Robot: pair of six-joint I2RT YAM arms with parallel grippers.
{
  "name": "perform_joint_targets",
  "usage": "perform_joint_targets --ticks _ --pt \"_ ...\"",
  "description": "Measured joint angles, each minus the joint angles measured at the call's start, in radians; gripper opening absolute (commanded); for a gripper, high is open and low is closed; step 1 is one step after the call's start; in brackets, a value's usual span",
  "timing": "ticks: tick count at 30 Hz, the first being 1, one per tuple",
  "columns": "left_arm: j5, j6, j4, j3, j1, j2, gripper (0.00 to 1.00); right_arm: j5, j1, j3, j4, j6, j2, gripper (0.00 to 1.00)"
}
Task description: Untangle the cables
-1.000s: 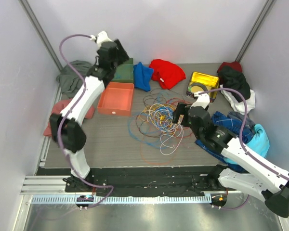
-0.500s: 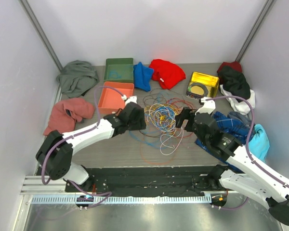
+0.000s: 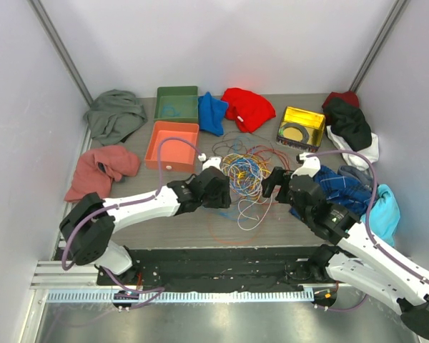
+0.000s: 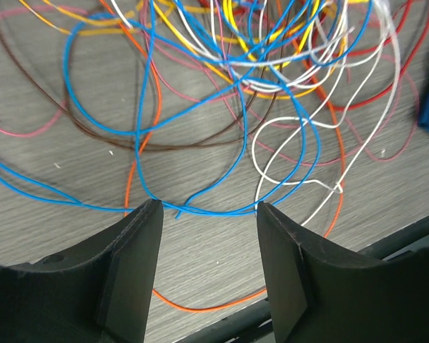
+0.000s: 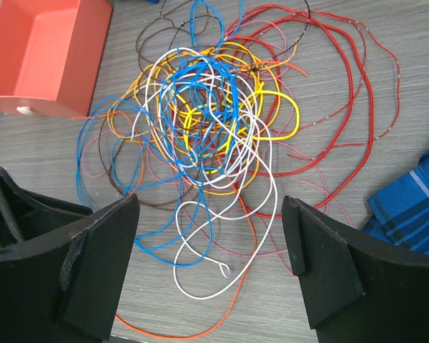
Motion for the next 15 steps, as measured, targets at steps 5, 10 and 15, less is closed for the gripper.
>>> perform_joint_targets --ticks 5,10,15 --pt "-0.001 -0.014 0.018 -0.015 -0.01 0.066 0.58 -0.007 0.0 -0.01 -0.004 0.001 0.007 0.89" --pt "-0.005 -0.038 0.023 -0.037 -0.01 0.128 0.57 -0.008 0.0 -0.011 -0.009 0.0 0.011 0.89" --pt "-0.012 -0.048 0.029 -0.043 -0.01 0.134 0.43 -0.008 0.0 -0.011 -0.01 0.0 0.013 0.89"
